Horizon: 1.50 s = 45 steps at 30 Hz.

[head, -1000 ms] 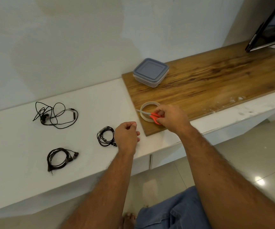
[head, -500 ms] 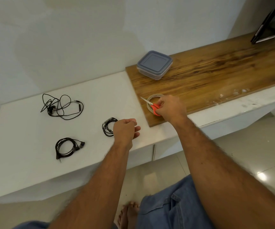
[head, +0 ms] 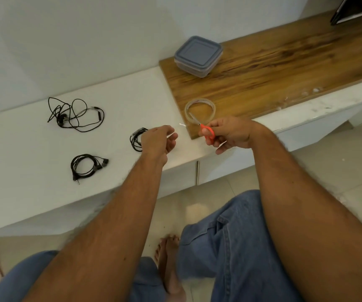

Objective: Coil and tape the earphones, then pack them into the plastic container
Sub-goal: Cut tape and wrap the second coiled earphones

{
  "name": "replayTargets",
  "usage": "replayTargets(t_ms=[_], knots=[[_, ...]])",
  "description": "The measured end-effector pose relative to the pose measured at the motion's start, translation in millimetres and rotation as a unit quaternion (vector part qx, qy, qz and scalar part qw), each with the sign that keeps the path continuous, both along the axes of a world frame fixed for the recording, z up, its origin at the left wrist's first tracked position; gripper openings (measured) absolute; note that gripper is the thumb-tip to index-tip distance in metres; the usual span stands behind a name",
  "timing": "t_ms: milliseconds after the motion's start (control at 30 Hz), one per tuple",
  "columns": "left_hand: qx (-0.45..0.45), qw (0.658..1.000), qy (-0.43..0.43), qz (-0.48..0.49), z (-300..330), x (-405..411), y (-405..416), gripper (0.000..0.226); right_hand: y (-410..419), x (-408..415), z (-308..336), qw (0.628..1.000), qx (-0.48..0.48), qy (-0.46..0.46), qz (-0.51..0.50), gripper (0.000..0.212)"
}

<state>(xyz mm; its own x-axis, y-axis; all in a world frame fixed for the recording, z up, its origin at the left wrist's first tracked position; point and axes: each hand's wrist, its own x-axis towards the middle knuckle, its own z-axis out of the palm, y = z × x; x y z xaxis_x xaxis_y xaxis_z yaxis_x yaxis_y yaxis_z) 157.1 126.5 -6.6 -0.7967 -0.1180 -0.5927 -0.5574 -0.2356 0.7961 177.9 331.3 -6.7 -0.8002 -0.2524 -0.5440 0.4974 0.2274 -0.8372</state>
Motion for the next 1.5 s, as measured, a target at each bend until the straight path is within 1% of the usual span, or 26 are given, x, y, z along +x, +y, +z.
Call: replayTargets(t_ms=[100,133,167,333,600,767,967,1067,1133,1200,1333,1500], knots=[[-0.011,1.0,0.016,-0.01,1.1,2.6,-0.6,0.006,0.3,4.5,-4.2,0.997,-0.025,-0.055,0.042,0.047],[-0.011,1.0,0.019,-0.014,1.2,3.2,-0.6,0.006,-0.3,5.4,-6.7,0.995,-0.031,-0.07,0.056,0.054],[-0.008,1.0,0.02,-0.017,1.4,3.4,-0.4,0.006,-1.7,6.0,-9.1,0.993,-0.038,-0.083,0.069,0.057],[0.019,1.0,0.008,-0.019,2.5,3.1,1.4,0.006,-7.4,5.3,-20.2,0.987,-0.067,-0.107,0.098,0.053],[0.061,0.998,0.0,-0.011,0.9,2.7,-0.2,0.004,-19.6,-2.5,-21.9,0.995,-0.053,-0.06,0.063,0.055],[0.079,0.997,-0.002,-0.017,-0.4,2.0,0.5,0.007,-23.9,-8.4,-25.5,0.997,-0.034,-0.048,0.059,0.045],[0.083,0.996,-0.004,-0.02,-2.0,0.4,0.4,0.005,-26.1,-12.0,-24.3,0.998,-0.04,-0.037,0.038,0.043],[0.076,0.997,-0.005,-0.02,-3.3,-0.7,-1.5,0.007,-26.5,-13.0,-22.6,0.998,-0.038,-0.032,0.032,0.05],[0.074,0.997,-0.005,-0.018,-3.9,-1.2,-2.7,0.008,-26.5,-13.5,-21.9,0.998,-0.036,-0.029,0.031,0.043],[0.074,0.997,-0.006,-0.017,-3.7,-1.6,-3.5,0.008,-26.2,-13.6,-21.2,0.999,-0.026,-0.017,0.021,0.034],[0.074,0.997,-0.005,-0.012,-2.6,-3.9,-2.8,0.006,-24.6,-13.6,-19.8,1.0,0.012,0.015,0.008,0.025],[0.065,0.998,0.004,-0.009,1.5,-6.6,2.1,0.003,-23.5,-15.5,-13.5,0.994,0.088,0.06,0.005,0.02]])
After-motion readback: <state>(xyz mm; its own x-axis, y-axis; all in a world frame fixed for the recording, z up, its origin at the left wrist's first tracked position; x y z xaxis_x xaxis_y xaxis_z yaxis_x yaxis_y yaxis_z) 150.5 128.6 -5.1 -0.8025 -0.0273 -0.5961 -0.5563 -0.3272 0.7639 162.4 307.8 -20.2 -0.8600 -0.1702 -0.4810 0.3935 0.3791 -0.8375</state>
